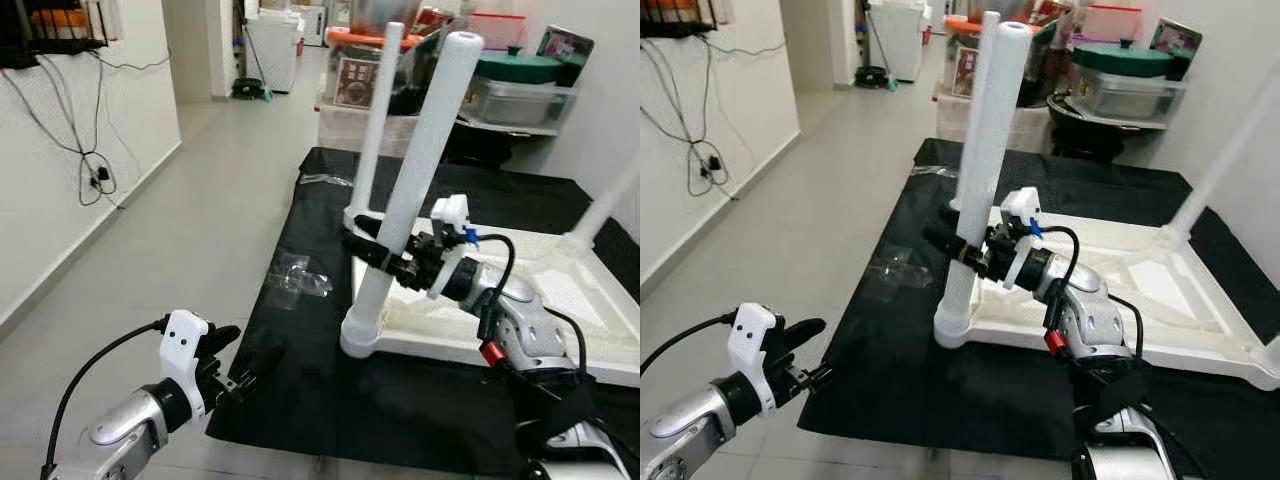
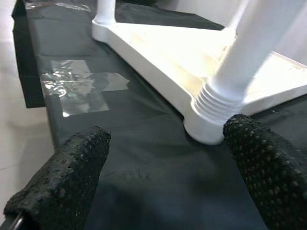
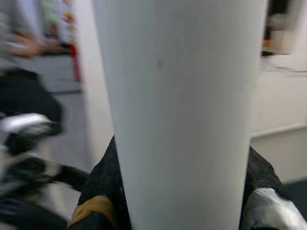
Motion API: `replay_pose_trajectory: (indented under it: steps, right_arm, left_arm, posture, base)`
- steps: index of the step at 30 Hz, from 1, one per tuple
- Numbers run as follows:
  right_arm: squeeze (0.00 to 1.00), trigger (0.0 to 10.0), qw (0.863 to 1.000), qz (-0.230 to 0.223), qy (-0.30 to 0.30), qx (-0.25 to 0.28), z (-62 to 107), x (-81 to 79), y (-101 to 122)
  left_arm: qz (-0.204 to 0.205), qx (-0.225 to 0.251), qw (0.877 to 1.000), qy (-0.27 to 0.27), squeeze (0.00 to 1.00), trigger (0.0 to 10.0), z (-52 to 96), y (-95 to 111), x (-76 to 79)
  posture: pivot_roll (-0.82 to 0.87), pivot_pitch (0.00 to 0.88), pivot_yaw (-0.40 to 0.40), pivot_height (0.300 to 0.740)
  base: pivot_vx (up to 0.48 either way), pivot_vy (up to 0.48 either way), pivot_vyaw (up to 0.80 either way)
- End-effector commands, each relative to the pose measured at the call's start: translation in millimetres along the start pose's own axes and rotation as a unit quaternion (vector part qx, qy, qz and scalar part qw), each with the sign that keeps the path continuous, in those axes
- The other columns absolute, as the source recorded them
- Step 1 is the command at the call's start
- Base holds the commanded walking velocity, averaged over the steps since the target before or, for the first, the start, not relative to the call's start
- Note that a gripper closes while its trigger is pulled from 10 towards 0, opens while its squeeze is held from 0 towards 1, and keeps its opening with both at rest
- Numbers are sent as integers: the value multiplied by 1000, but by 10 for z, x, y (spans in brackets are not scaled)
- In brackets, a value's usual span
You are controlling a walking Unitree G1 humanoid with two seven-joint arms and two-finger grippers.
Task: Building children table
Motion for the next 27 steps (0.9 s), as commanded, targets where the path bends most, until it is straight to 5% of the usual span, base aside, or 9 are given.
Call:
replay_pose_trajectory:
  steps: [1, 10, 27]
  right_arm:
    - [0, 0, 994, -95, 49, -35, -35, -163, -376]
    - [0, 0, 984, -123, 124, -40, -20, -346, -453]
    - [0, 0, 986, -128, 105, -7, -50, -126, -375]
  left_arm:
    - [12, -6, 1000, 0, 0, 10000, -4, -34, 10]
    - [16, -10, 1000, -2, 0, 10000, 20, -42, 4]
    - [16, -11, 1000, 3, 0, 10000, 38, -38, -12]
  posture:
    - [103, 0, -85, 740]
    - [103, 0, -78, 740]
    - [121, 0, -83, 740]
  base:
    - [0, 0, 0]
    - [0, 0, 0]
    - [0, 0, 0]
Point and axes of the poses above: a point about 5 cm out from each wrist's last joint towards the gripper, its own z axis pointing back from the gripper into the wrist, its own y axis along the axis of the wrist's last joint, x = y × z, the point moved 3 cm from there along -z, pointing out of the wrist towards the gripper
